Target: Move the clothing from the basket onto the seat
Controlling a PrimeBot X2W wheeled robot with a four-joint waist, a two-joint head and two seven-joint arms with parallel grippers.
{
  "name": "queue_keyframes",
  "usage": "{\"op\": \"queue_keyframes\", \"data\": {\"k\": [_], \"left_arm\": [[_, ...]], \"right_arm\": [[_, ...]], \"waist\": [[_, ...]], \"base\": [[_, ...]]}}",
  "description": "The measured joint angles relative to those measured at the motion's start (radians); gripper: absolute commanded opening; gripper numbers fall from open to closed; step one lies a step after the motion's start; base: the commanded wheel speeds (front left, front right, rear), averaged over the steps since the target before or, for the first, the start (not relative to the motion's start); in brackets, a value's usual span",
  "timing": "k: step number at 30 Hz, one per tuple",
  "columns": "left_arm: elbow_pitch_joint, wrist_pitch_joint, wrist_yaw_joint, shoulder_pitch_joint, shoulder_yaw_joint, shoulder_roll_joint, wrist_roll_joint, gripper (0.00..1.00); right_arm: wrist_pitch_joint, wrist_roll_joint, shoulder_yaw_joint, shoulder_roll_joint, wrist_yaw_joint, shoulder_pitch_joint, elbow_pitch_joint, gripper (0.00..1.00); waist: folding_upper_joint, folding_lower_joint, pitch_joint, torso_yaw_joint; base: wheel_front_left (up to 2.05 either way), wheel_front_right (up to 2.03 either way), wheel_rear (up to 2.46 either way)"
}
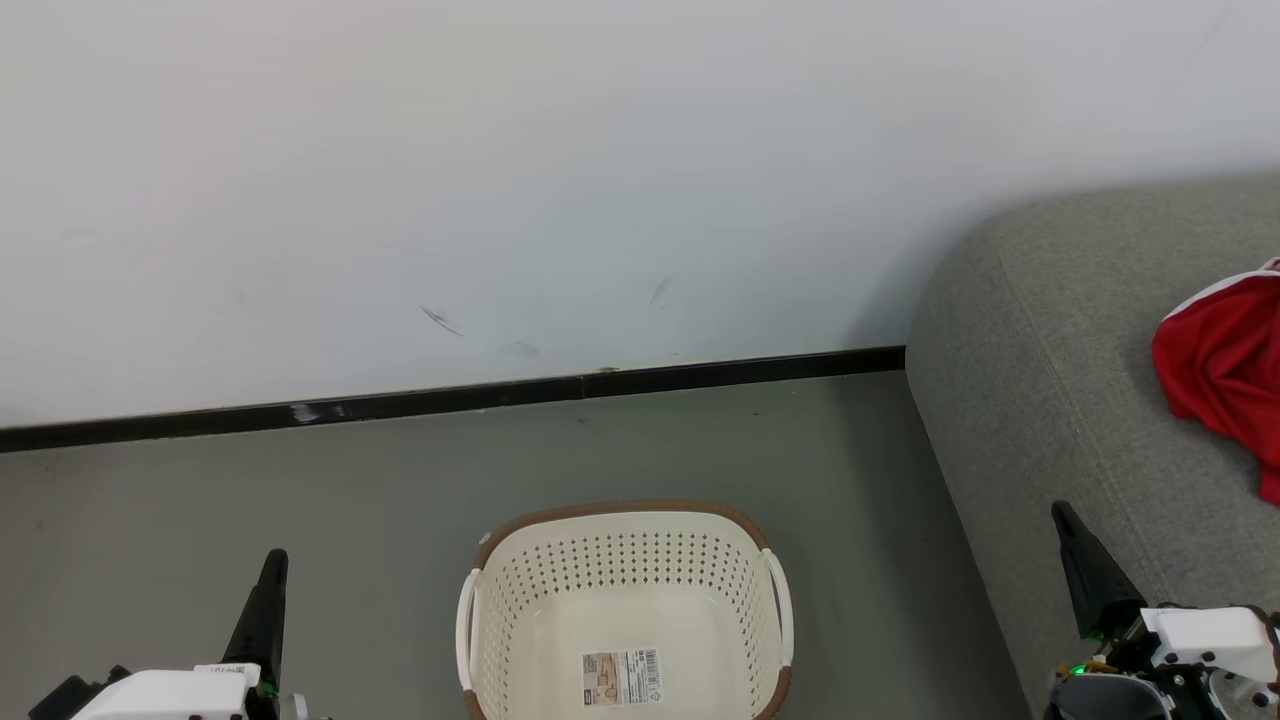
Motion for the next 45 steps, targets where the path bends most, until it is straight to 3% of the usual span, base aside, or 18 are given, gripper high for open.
{"op": "queue_keyframes", "data": {"k": [45], "left_arm": [[-0.003, 0.003, 0.0, -0.001, 0.001, 0.0, 0.0, 0.0]], "right_arm": [[0.0, 0.0, -0.001, 0.0, 0.0, -0.01, 0.0, 0.0]], "waist": [[0.0, -0.0002, 0.0, 0.0]], "base": [[0.0, 0.0, 0.0]]}}
